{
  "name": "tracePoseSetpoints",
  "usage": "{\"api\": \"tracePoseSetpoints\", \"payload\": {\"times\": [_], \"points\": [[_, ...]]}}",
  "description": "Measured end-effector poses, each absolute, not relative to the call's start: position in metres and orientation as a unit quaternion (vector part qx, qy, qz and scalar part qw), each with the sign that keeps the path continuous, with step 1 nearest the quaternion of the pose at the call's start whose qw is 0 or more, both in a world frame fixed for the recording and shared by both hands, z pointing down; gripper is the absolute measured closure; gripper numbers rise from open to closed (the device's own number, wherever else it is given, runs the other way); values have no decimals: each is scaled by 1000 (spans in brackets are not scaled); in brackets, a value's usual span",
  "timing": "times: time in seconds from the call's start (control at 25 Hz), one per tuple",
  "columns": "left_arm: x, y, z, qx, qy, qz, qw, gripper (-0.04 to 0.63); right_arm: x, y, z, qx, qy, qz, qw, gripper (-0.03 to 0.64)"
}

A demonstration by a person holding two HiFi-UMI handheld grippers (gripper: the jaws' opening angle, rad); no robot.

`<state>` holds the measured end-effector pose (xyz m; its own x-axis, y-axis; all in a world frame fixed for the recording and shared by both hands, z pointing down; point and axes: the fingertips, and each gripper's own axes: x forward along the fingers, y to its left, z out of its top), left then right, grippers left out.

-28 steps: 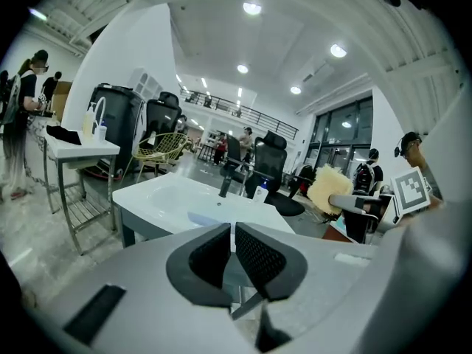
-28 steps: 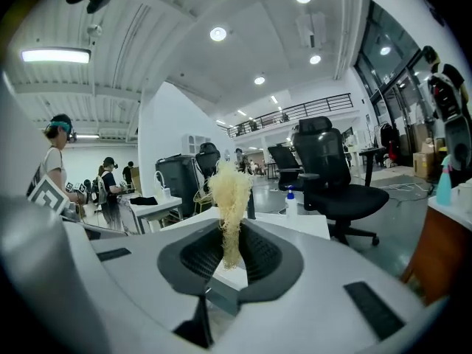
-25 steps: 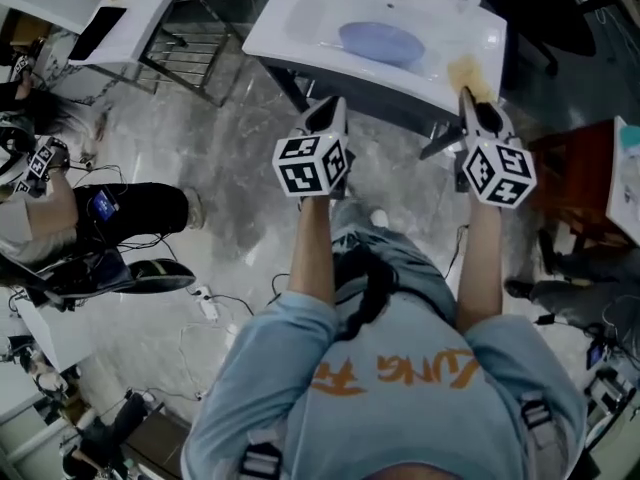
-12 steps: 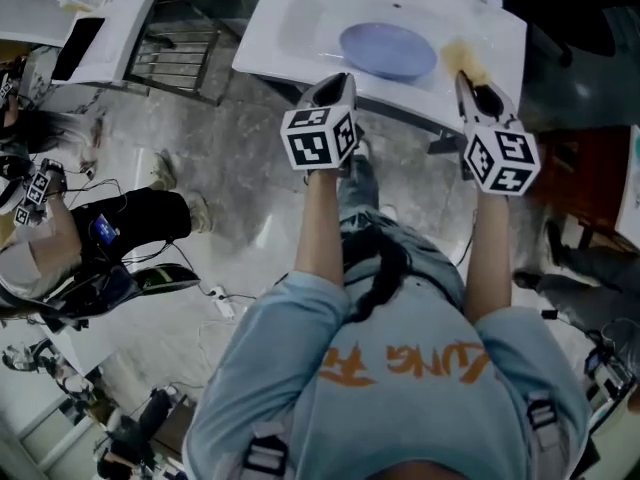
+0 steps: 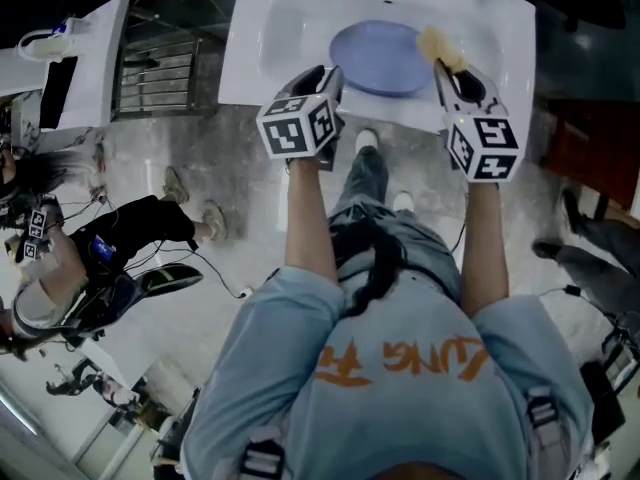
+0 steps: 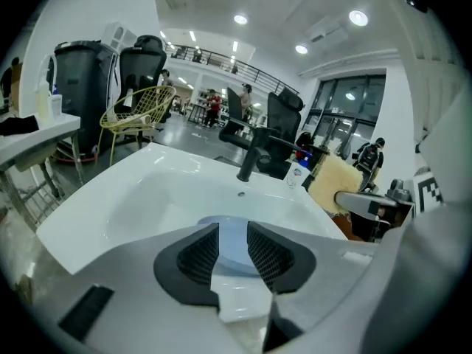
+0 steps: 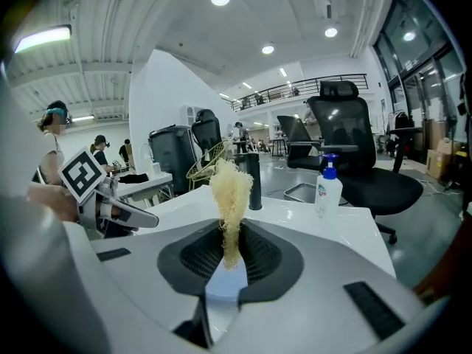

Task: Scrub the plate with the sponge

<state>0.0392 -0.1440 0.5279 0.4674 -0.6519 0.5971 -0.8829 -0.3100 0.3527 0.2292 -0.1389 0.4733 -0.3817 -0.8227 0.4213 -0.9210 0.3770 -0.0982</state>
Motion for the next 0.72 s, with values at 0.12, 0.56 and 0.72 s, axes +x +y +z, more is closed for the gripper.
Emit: {"api": "tracePoseSetpoints", "payload": {"times": [0.12, 0.56, 0.72], "points": [[41, -161, 542, 791, -462, 186, 355, 464, 245, -151, 484, 555, -799, 174, 155, 566], [53, -191, 606, 752, -412, 264, 442, 392, 254, -179, 500, 593, -763, 158, 204, 566], [46, -213, 618, 739, -401, 290, 458, 388, 254, -195, 502, 612, -744, 150, 224, 566]]}}
